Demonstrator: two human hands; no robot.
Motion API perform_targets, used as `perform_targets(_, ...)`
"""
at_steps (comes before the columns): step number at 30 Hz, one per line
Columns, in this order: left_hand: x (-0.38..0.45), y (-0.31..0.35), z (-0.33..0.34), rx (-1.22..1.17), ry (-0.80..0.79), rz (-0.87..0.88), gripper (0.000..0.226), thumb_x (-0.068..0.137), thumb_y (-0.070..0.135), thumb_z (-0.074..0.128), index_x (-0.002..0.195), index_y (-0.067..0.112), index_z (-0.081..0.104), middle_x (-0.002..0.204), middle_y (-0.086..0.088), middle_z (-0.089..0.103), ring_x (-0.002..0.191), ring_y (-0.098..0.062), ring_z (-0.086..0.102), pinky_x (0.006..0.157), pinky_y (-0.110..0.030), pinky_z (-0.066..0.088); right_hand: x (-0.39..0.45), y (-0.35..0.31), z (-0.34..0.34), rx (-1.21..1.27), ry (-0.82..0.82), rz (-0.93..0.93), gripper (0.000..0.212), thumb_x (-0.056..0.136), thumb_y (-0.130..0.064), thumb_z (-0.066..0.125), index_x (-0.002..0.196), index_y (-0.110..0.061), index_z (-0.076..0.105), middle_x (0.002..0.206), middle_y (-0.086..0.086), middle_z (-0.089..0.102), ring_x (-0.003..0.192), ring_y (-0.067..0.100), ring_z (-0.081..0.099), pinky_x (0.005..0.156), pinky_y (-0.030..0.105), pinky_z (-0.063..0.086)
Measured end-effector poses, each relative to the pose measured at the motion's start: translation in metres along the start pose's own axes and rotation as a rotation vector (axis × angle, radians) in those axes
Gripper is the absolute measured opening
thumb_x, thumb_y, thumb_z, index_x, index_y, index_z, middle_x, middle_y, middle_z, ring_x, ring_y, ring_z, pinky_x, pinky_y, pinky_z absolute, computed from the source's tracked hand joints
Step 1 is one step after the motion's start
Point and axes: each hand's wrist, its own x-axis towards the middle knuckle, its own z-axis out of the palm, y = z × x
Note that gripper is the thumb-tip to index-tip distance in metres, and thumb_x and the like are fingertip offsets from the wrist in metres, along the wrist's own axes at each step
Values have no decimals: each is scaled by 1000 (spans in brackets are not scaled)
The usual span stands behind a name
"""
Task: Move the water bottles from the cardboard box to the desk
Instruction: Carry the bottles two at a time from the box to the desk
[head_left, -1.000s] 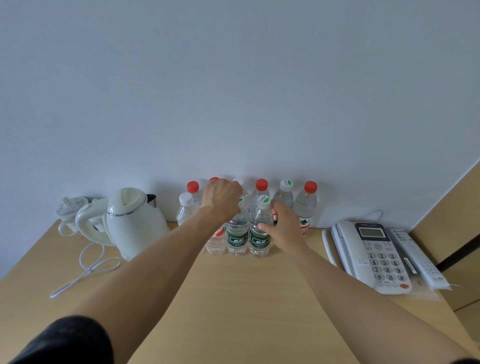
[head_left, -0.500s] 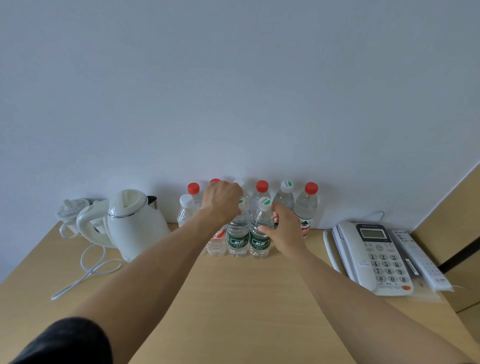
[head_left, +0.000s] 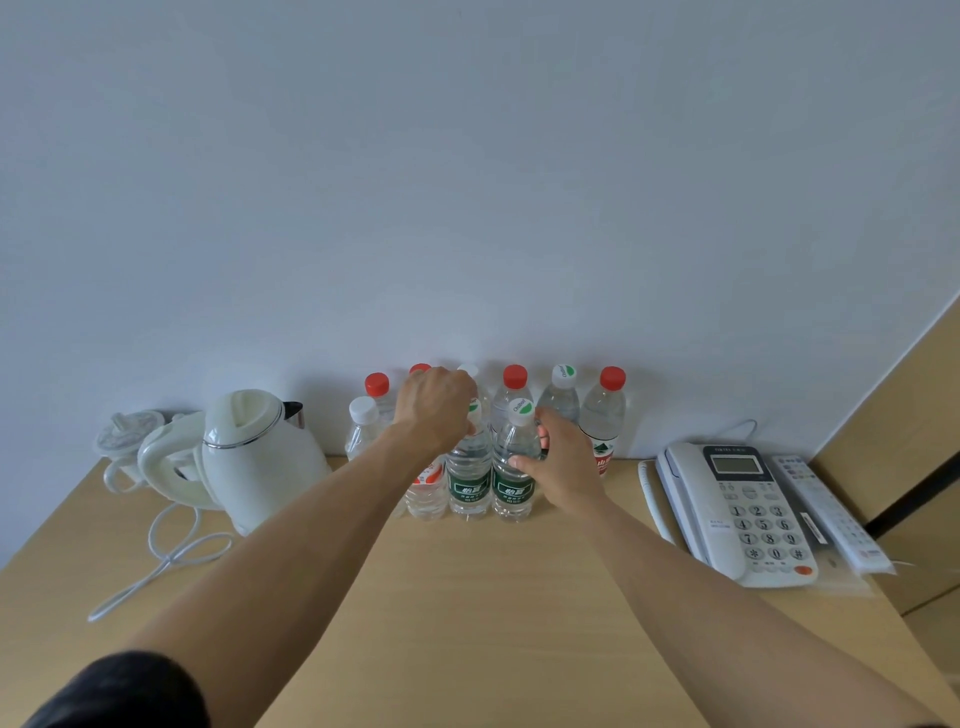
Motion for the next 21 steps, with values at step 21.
perform_targets(21,0,0,-3,1,-24,12,40,87,37,78,123,20,69,108,-2,73,102,-23,66,81,-31,48,-1,-3,-3,-13,-2,-6,49,77,-16,85,117,-12,57,88,-15,45,88,12,44,80,27,36)
